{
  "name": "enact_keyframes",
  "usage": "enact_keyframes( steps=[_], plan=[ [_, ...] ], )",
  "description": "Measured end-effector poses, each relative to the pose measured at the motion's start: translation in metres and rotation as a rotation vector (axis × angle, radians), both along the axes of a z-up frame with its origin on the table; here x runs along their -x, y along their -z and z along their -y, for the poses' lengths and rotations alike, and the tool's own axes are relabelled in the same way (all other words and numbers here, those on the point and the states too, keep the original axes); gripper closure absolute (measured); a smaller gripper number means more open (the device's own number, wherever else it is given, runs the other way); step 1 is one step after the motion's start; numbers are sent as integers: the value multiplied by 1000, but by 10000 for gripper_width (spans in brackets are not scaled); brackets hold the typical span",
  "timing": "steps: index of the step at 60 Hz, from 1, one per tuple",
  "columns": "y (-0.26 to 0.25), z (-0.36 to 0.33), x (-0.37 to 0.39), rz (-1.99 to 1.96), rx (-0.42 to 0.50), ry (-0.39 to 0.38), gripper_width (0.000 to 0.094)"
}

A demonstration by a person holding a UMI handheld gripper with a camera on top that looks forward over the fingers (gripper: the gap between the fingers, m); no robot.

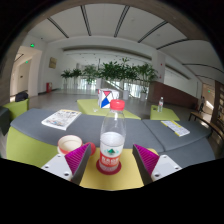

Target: Pour water

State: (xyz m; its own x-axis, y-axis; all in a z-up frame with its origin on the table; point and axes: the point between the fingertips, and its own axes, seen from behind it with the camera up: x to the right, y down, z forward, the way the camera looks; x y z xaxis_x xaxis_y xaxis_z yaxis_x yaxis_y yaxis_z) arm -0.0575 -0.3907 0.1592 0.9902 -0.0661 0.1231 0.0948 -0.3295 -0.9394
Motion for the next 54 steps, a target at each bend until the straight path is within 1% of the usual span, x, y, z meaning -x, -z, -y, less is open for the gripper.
enact_keyframes(
  steps=[6,10,19,24,32,40,45,50,54],
  plan=[
    [-12,36,14,4,22,6,83],
    [-24,79,21,0,35,9,84],
    [-40,155,45,-3,40,17,80],
    [-49,194,56,-7,46,6,84],
    [-65,236,68,-10,31,-4,84],
    [-72,265,78,-20,26,-22,83],
    [-76,274,78,-35,21,-17,77],
    [-82,278,75,-36,-11,-13,83],
    [-83,281,71,-21,-12,-6,86]
  ],
)
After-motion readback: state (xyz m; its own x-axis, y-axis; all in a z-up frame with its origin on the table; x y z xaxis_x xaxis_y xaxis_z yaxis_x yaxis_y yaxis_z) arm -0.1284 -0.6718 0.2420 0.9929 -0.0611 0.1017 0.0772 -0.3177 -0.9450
